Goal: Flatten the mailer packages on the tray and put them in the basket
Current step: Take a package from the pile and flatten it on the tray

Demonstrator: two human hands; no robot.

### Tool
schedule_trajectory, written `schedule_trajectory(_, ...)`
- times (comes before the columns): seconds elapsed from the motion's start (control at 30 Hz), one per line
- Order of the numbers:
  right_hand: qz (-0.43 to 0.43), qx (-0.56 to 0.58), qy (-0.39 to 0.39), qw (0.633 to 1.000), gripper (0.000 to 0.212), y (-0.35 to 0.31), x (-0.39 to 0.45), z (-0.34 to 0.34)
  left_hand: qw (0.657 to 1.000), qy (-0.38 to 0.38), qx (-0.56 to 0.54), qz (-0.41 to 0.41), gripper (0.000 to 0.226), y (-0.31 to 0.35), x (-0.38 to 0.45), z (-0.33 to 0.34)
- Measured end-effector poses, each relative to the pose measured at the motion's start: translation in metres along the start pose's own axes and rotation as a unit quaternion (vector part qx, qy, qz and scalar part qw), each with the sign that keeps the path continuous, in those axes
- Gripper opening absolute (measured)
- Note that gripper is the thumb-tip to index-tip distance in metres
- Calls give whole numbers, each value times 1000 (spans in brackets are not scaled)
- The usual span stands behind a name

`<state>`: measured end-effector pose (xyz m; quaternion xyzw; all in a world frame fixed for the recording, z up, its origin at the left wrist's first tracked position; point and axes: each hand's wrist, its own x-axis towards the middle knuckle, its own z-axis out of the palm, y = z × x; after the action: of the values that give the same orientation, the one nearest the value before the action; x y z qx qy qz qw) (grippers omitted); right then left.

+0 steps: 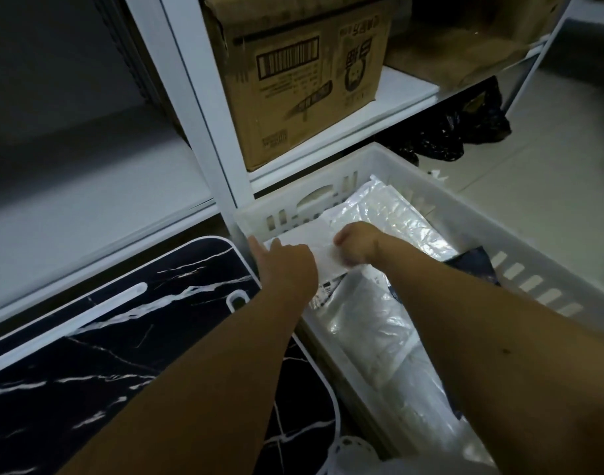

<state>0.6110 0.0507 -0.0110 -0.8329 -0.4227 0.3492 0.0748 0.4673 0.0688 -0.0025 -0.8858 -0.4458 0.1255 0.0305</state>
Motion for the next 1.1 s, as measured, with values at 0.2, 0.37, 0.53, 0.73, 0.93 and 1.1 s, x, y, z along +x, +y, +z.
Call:
schedule_trajectory(0.2, -57, -222, 102, 968, 58, -3, 13, 40, 996, -47, 71, -22, 44, 1, 11, 8)
schedule_trajectory(0.37, -118, -335, 8, 935, 77, 1, 8, 59, 996, -30, 82, 11, 58, -2, 21, 18)
schedule_trajectory(0.53, -99, -431, -17, 897, 85, 11, 16, 72, 997, -34, 68, 11, 55, -1, 23, 16)
schedule_trajectory(0.73, -71, -446, -25, 892, 77, 9, 30, 87, 998, -8, 65, 2, 49, -1, 23, 22)
schedule_trajectory(0.93, -66, -438, -20, 896, 77, 9, 34, 90, 999, -2, 46, 3, 46, -1, 23, 22)
schedule_trajectory(1.1, -75, -423, -22, 903, 78, 6, 31, 84, 999, 26, 20, 17, 41, -3, 22, 21)
